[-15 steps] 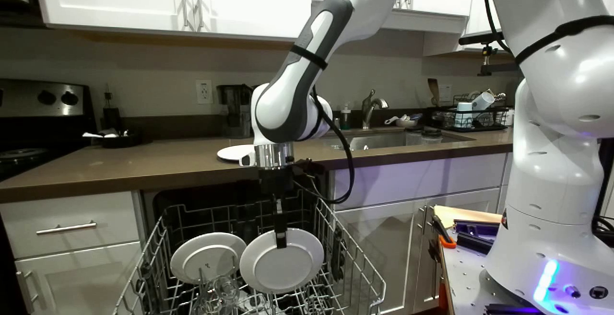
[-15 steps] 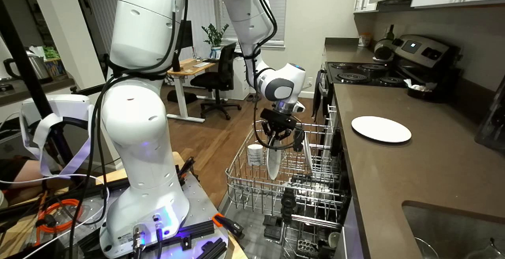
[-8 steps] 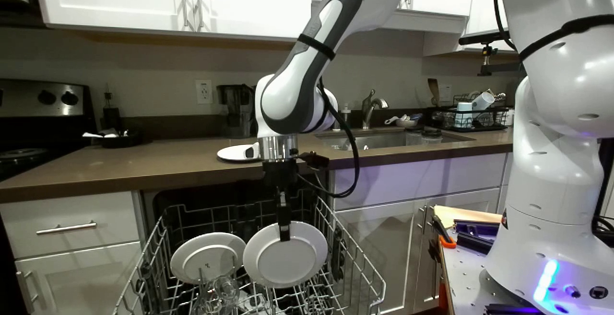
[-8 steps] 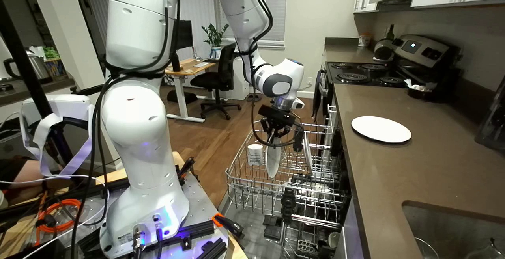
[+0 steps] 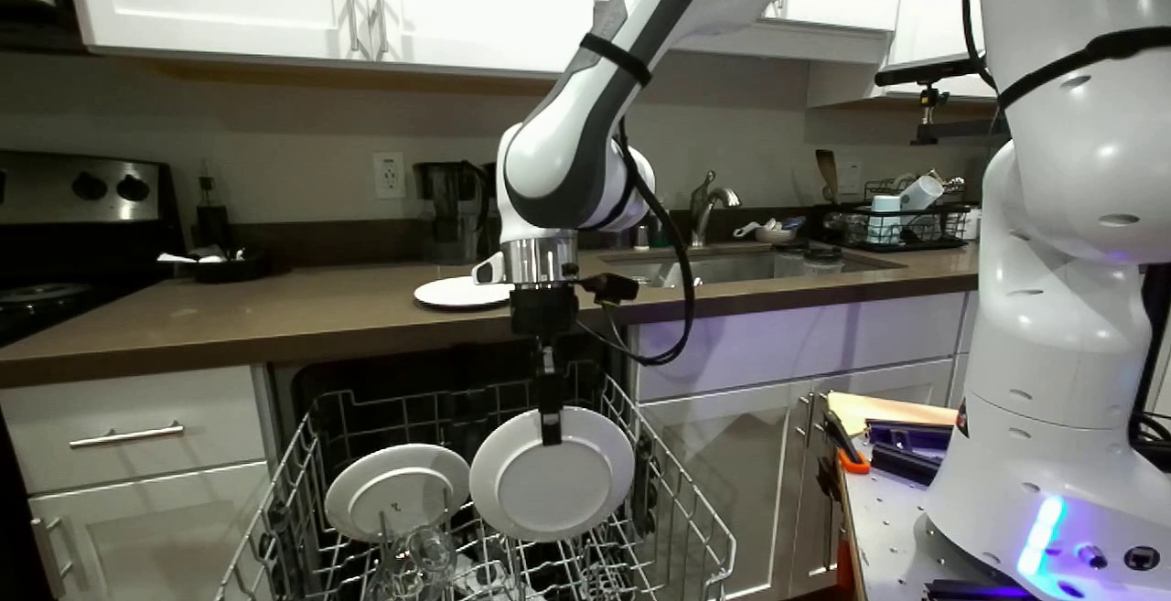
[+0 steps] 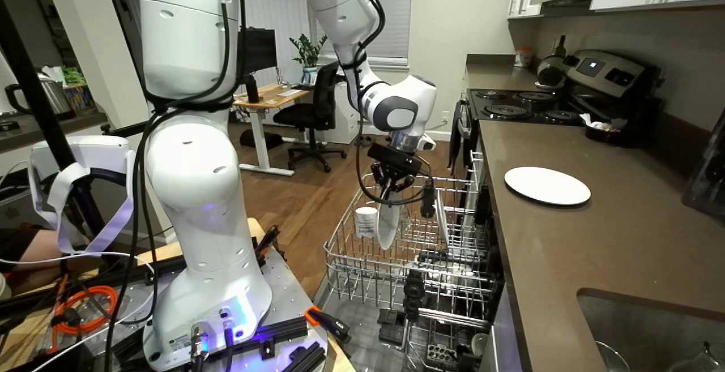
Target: Move one white plate from the left to the right side of the dishwasher
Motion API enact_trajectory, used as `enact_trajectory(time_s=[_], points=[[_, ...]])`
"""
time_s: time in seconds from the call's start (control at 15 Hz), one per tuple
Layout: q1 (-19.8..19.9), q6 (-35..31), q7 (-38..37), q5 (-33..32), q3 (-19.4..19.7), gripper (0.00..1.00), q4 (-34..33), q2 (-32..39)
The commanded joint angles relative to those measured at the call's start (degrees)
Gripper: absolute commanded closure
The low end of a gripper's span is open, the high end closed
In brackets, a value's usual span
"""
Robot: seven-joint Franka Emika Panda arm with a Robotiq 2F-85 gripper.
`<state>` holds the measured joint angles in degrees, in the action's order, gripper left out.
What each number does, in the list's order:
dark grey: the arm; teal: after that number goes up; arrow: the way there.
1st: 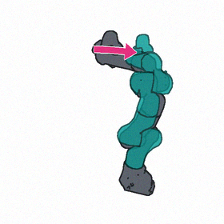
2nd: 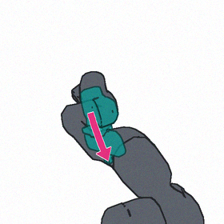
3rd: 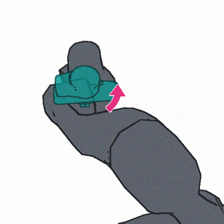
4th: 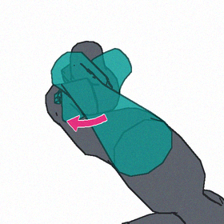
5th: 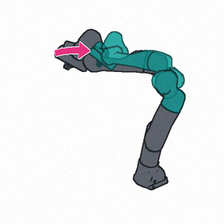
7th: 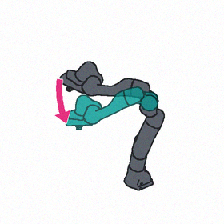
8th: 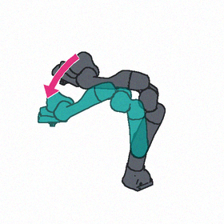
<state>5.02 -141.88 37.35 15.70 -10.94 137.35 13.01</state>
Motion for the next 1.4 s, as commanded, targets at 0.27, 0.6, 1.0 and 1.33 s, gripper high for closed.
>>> enact_trajectory(time_s=[0.27,0.6,1.0,1.33], points=[[-0.28,3.43,5.58,5.02,0.21,0.91,0.66,-1.51],[-0.59,2.94,7.85,4.5,0.04,0.91,0.09,1.13],[-1.19,-0.78,6.54,1.85,0.27,0.91,-0.53,4.41],[-1.55,-3.56,4.95,1.0,0.25,0.91,-1.31,6.97]])
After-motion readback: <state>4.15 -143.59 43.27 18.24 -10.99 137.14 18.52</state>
